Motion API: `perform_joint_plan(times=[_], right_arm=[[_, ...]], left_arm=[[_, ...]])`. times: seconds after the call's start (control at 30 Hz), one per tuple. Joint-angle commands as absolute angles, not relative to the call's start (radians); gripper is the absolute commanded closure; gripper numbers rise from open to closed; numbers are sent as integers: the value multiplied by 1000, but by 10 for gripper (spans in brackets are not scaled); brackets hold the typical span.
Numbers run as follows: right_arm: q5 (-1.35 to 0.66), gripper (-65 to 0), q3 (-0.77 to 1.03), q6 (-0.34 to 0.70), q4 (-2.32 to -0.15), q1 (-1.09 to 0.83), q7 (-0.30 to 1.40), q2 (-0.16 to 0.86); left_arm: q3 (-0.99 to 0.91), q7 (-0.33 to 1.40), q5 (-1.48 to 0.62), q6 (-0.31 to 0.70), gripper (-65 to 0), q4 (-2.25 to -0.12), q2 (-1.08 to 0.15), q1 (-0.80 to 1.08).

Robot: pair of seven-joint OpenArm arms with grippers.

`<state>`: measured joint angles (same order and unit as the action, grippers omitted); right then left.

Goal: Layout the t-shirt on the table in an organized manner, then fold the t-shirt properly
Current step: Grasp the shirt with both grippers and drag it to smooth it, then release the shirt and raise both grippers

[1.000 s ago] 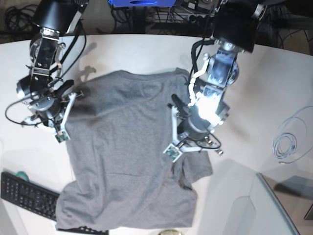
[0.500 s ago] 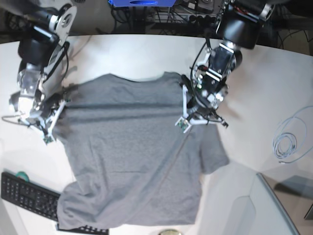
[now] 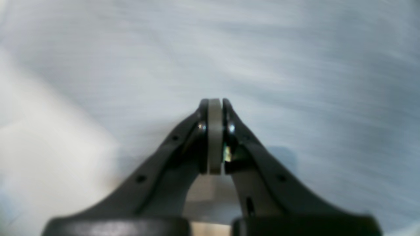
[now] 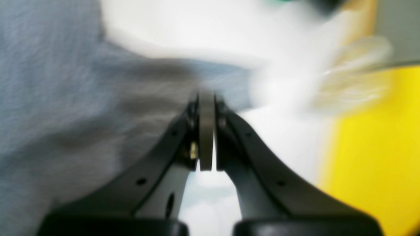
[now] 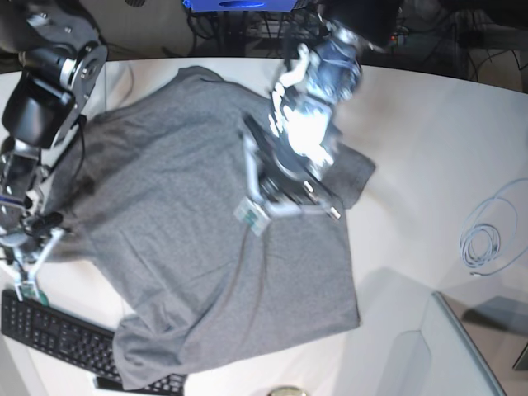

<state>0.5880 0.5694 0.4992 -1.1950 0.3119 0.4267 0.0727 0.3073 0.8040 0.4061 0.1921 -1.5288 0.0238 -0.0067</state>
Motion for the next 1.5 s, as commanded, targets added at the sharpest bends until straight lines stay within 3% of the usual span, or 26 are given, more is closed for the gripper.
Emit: perform_joint_plan(times=[0.0, 0.13, 0.33, 0.4, 0.5, 0.63, 0.8, 0.93, 1.13, 1.3, 1.47], right_arm=[[578, -6, 567, 565, -1267, 283, 453, 35], [579, -2, 510, 698, -1474, 111, 538, -105], [568, -2, 274, 694, -1612, -130, 553, -147], [524, -2, 226, 645, -1636, -182, 553, -147], [452, -2, 194, 582, -1630, -208, 573, -143], [414, -2, 199, 576, -1550, -189, 616, -142], [417, -2, 285, 575, -1397, -107, 616, -125], [417, -2, 369, 575, -1250, -8, 616, -50], [417, -2, 367, 575, -1052, 170, 615, 62], [417, -2, 363, 575, -909, 332, 613, 119], [427, -2, 361, 575, -831, 435, 530, 133]], left_arm=[[274, 796, 423, 191, 0, -1504, 25, -58], [196, 760, 446, 191, 0, -1262, 22, -268], [139, 483, 449, 186, 0, -823, -2, -518], [101, 403, 452, 157, 0, -690, -2, -585], [76, 291, 455, 79, 0, -510, -2, -661], [122, 243, 456, 44, 0, -352, -16, -691], [176, 243, 455, 44, 0, -355, -56, -616], [174, 306, 453, 48, 0, -412, -108, -501], [168, 470, 446, 50, 0, -846, -137, -183], [170, 590, 444, 50, 0, -1152, -53, 25], [170, 607, 444, 50, 0, -1250, 51, 97]])
